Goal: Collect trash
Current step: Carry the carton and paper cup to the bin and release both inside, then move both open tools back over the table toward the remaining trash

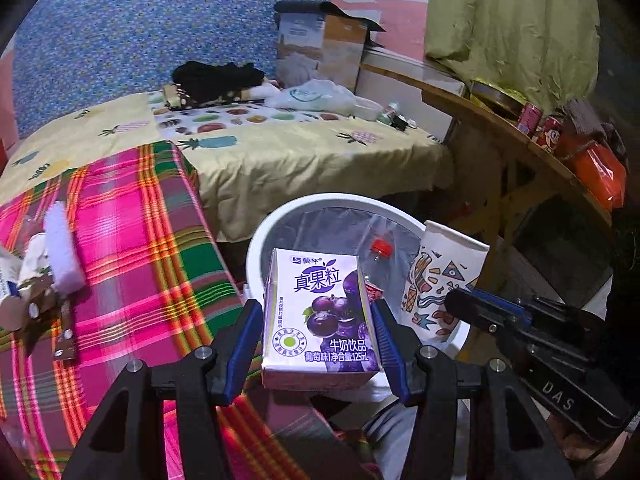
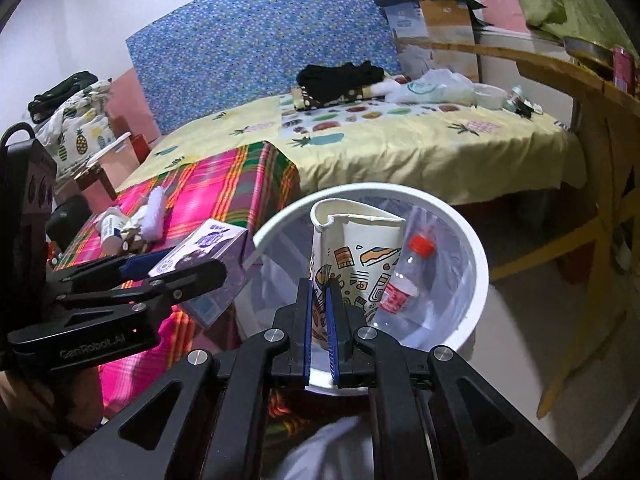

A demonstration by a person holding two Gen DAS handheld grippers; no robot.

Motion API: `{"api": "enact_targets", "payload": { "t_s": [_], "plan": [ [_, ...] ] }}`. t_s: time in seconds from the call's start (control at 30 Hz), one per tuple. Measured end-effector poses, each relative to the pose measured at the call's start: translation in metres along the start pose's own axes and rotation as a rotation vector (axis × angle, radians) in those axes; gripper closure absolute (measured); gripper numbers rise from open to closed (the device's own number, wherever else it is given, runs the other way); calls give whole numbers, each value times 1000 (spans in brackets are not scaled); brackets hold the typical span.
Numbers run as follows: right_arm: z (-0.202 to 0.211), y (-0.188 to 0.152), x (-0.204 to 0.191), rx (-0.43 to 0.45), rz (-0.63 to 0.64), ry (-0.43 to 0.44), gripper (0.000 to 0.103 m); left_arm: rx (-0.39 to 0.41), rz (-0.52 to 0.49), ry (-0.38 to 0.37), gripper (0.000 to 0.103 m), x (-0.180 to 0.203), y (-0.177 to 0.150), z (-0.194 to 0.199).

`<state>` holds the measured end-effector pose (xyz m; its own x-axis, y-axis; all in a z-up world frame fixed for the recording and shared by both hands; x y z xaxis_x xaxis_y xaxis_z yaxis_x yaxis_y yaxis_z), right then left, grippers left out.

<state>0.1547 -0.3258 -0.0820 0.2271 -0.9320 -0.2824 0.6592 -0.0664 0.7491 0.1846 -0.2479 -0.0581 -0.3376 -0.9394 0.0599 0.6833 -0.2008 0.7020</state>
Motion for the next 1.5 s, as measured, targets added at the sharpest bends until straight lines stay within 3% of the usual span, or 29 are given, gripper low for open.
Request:
{"api": "enact_targets", "payload": {
  "t_s": [0.47,0.53,0.67,1.5],
  "plan": [
    [-5,-10,18,-47,-61,6,96,-43,-13,-46,47,14,1,-29],
    [-4,-10,19,-42,-62,3,93,-40,-7,-45,46,13,1,-30],
    [-3,-9,19,-31,-59,0,76,-37,9,-42,46,9,2,-31],
    [4,-1,-33,-3,34,83,73,36,122,93,46,-61,-25,36]
  ]
}}
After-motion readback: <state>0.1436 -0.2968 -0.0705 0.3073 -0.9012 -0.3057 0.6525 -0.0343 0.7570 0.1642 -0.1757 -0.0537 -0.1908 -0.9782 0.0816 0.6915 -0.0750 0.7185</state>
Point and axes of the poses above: each gripper's, at about its wrist camera, not at the fingertips, and z roughly against the way its jaws point, x to its right, y to its top, the point moved 7 cm from there along -z, roughly the way its jaws point, and after that the axes turned 12 degrees about y, right-handed, at the moved point
